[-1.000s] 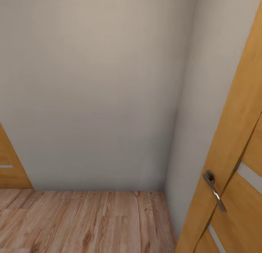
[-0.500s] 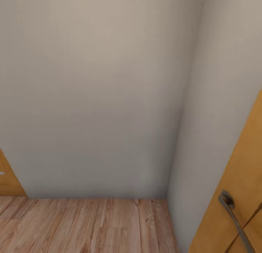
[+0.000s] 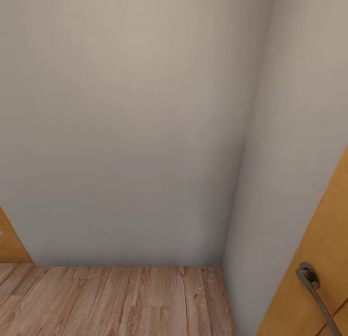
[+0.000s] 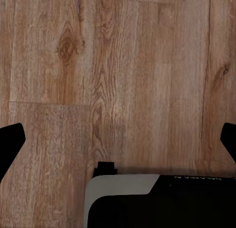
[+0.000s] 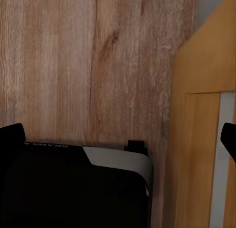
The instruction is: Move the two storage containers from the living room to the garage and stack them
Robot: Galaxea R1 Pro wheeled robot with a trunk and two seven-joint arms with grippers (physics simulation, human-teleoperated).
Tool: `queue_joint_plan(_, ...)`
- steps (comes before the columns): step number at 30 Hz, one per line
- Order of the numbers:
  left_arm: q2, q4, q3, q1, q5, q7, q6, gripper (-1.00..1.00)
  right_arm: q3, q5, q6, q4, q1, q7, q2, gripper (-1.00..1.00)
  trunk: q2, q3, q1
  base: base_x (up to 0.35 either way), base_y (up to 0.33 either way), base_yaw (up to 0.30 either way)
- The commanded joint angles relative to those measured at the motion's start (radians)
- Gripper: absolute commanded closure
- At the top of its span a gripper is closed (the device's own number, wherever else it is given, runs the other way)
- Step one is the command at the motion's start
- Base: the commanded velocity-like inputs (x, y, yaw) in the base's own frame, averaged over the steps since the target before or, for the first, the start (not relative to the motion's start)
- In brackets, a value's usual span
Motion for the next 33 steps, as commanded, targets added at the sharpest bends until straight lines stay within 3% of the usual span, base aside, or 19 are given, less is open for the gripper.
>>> queue_joint_plan(1,0.0,0.005,0.002,-0.002,0.005,-0.005,-0.007,-1.0,0.008,-0.008,-0.008,0.005,-0.002,0.004,0.0,-1.0,-0.001,-0.001,0.001,0.296,0.0,0.0)
queue_joint_plan(10,0.0,0.005,0.002,-0.002,0.005,-0.005,-0.007,-1.0,0.008,-0.008,-0.008,0.004,-0.002,0.004,0.0,-1.0,-0.001,-0.001,0.001,0.241,0.0,0.0)
queue_joint_plan(25,0.0,0.005,0.002,-0.002,0.005,-0.005,-0.007,-1.0,0.008,-0.008,-0.008,0.005,-0.002,0.004,0.0,-1.0,-0.001,-0.001,0.001,0.011,0.0,0.002)
queue_joint_plan(33,0.0,0.005,0.002,-0.002,0.005,-0.005,-0.007,-1.0,0.008,-0.008,-0.008,0.004,-0.002,0.004,0.0,-1.0,-0.001,-0.001,0.001,0.0,0.0,0.219)
